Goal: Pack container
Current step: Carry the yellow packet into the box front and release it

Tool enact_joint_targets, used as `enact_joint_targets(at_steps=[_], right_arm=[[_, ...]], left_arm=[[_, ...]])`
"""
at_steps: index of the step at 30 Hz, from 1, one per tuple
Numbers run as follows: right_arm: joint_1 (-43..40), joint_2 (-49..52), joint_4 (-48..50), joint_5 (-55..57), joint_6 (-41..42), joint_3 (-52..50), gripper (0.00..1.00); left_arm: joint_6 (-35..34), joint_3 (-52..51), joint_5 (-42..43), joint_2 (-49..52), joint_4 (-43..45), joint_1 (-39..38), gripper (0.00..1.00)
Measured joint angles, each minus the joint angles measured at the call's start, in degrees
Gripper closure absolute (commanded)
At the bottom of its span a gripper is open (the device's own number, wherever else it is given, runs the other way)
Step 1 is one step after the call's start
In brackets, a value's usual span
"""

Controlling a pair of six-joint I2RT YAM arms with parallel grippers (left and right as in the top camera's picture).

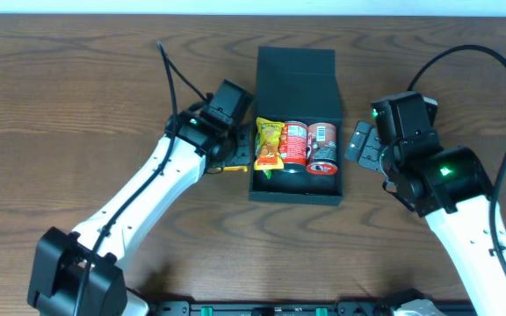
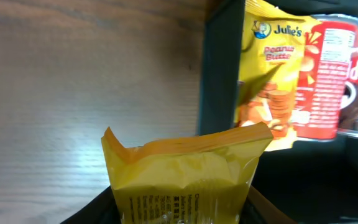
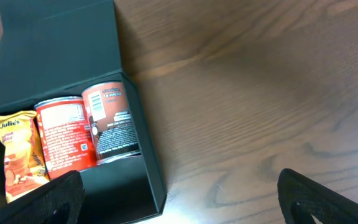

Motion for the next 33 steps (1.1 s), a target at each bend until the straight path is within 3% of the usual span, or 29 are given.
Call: enact_joint_targets(at_steps=[7, 13, 18, 27, 30, 33], right_arm=[[0.0, 0.0, 0.0, 0.8, 0.0, -0.1, 0.01], [0.0, 0.0, 0.0, 1.0, 0.0, -0.2, 0.01], [0.0, 0.0, 0.0, 1.2, 0.0, -0.2, 0.01], [0.0, 1.8, -0.5, 1.2, 0.0, -0.3, 0.01], [0.0, 2.6, -1.6, 1.0, -0.2, -0.4, 0.01], [0.0, 3.3, -1.0, -1.7, -1.8, -0.5, 0.01]], left_arm=[[-18.8, 0.0, 0.1, 0.0, 1.1, -2.3, 0.56], [-31.9, 0.0, 0.3, 0.0, 3.4, -5.5, 0.5], [-39.8, 0.0, 0.3, 0.0, 5.2, -8.5, 0.59], [-45.3, 0.0, 0.2, 0.0, 6.6, -10.7, 0.54], [-42.1, 0.2, 0.2, 0.0, 7.7, -9.9, 0.51], [-36.2, 2.1, -1.6, 0.0, 5.6, -7.7, 0.36]])
